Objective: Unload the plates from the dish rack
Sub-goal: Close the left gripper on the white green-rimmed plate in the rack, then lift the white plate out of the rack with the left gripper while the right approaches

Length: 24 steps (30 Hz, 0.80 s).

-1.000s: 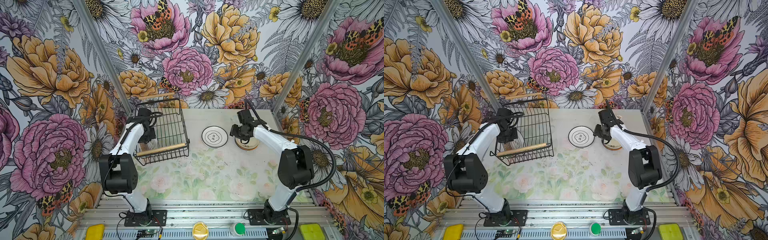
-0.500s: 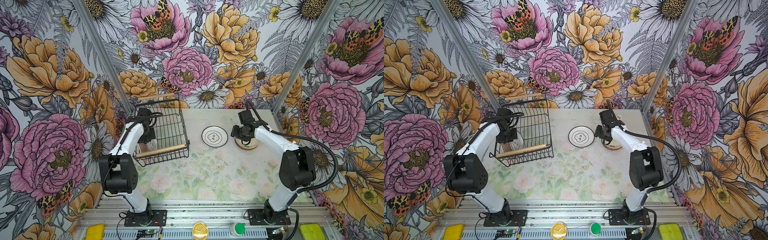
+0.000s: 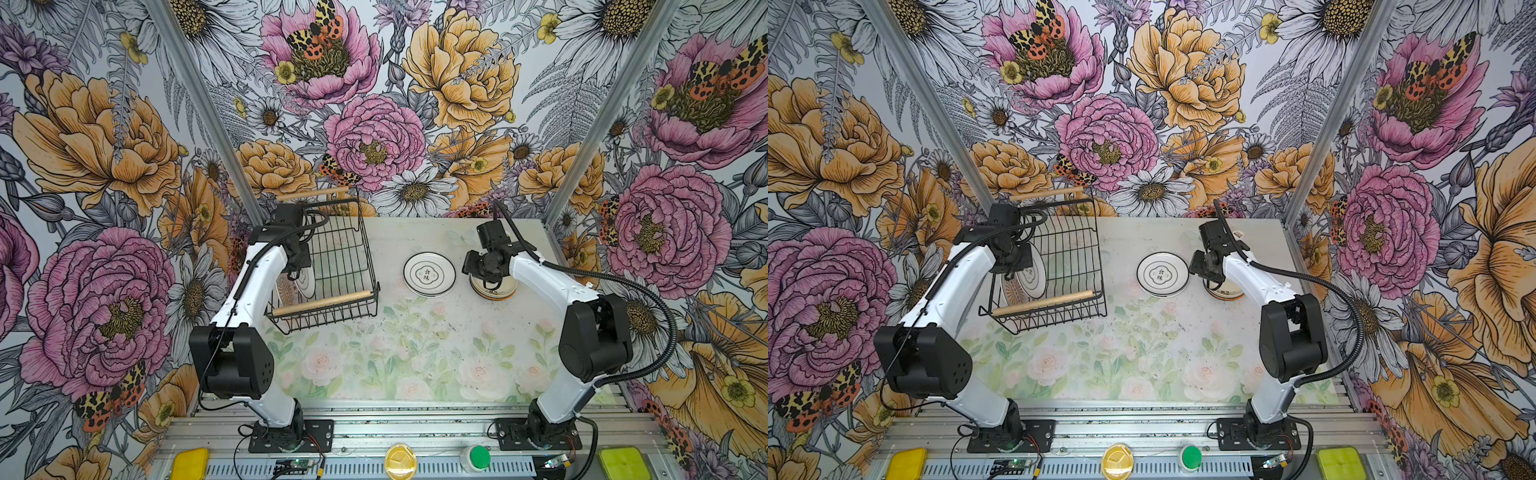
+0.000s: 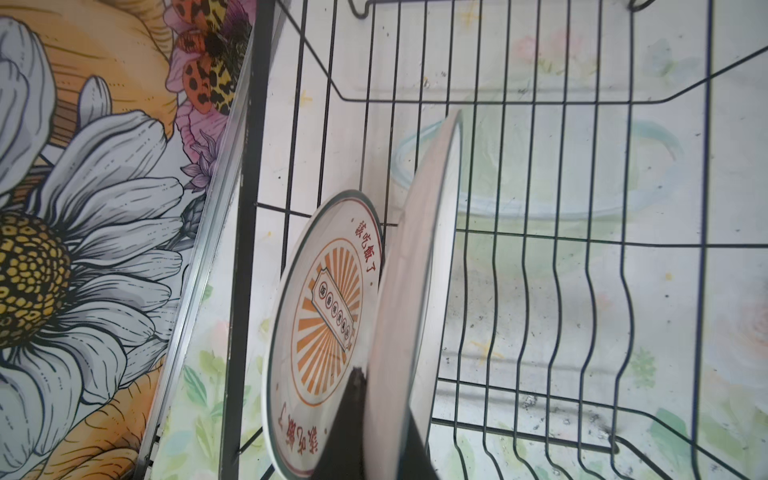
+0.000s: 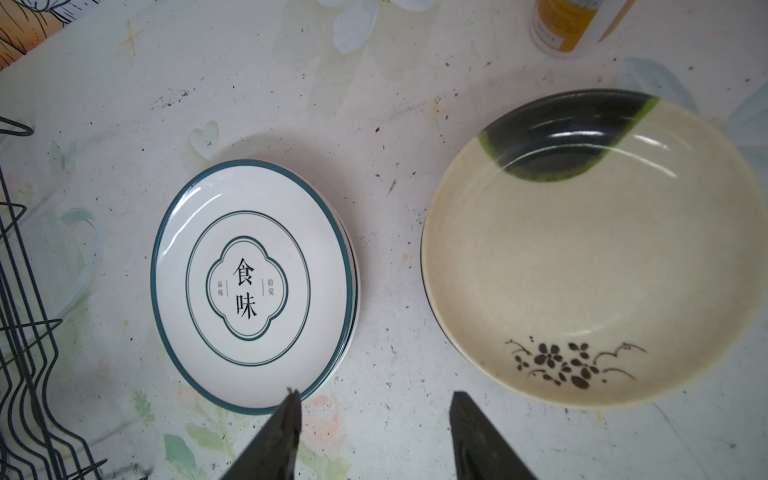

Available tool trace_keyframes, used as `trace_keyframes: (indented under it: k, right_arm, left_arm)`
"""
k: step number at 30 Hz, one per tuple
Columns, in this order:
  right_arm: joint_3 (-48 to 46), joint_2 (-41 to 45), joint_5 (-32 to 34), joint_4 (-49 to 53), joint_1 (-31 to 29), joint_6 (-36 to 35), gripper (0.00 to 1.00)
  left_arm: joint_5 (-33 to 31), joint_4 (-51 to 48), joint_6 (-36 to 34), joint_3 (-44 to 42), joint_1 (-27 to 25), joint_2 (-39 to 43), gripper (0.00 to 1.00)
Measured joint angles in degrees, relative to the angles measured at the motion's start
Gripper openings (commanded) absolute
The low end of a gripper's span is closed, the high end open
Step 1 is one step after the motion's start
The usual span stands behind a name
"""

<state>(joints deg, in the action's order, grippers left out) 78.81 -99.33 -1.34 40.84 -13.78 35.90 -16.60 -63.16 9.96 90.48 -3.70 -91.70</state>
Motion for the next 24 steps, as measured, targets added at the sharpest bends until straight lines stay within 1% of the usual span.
trace_keyframes:
  k: [5,10,15,20,22,24]
  right_arm:
    - [-0.96,0.44,0.02,-0.22,0.02,0.00,0.59]
    - [-1.86,2.29,0.09,-0.39,0.70,-0.02,0.59]
    - [-2.67,5.18,0.68,-0.39,1.16,-0.02,0.59]
    - [-3.93,7.52,1.36,-0.74,1.51,-0.02,0.60]
    - [-4.79,8.61,1.46,-0.83,1.51,-0.02,0.61]
    - [-5.81,9.92,1.62,-0.83,1.51,-0.02,0.61]
  left_arm:
    - [-2.14,-0.02,-1.03,2.21,-2.08,0.11,0.00]
    - [-5.75,-0.42,-2.73,7.08,-3.65,1.01,0.00]
    - [-9.99,-0.44,-2.38,12.37,-5.14,6.86,0.00]
    - [-9.53,0.09,4.28,13.11,-4.46,14.84,0.00]
    - [-8.59,0.63,7.58,11.69,-4.20,17.64,0.00]
    - [-5.90,2.34,11.04,7.96,-4.20,20.79,0.00]
